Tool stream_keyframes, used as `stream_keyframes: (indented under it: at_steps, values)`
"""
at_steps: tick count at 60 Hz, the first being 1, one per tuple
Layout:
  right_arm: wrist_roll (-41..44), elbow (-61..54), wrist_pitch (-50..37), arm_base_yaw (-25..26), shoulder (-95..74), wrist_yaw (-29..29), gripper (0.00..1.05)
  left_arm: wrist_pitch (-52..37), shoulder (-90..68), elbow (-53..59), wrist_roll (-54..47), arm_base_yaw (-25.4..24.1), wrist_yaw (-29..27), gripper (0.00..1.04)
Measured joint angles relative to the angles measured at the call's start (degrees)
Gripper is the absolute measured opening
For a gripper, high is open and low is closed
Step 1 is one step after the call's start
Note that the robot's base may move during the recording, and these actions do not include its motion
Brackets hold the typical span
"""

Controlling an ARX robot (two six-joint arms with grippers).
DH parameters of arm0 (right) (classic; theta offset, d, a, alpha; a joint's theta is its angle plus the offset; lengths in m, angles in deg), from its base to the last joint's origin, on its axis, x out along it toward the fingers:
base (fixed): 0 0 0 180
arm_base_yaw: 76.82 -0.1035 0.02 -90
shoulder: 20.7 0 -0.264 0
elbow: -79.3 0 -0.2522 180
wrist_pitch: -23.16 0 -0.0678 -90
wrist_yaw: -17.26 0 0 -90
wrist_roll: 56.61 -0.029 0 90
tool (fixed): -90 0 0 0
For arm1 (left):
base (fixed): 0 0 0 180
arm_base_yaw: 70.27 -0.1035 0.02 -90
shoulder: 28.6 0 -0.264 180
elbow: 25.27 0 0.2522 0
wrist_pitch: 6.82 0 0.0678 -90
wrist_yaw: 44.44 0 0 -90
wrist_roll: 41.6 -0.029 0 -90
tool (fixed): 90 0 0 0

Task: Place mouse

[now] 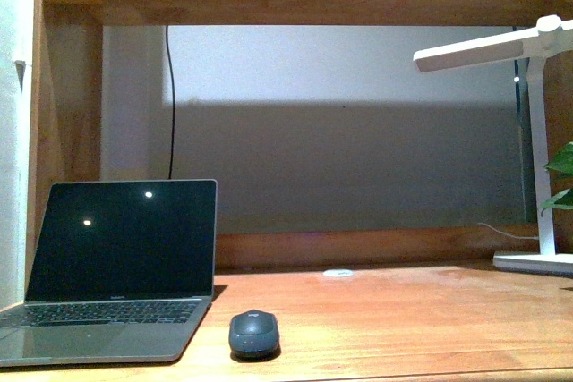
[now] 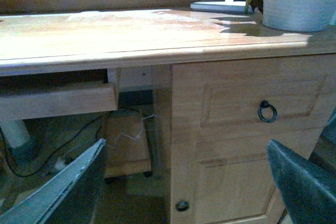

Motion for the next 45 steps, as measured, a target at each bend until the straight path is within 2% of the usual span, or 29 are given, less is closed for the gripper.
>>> stream_keyframes:
  at_steps: [45]
  values:
    - [0.00,0.00,0.00,0.00,0.00,0.00,0.97,0.00,0.00,0.00,0.00,0.00,0.00,0.97]
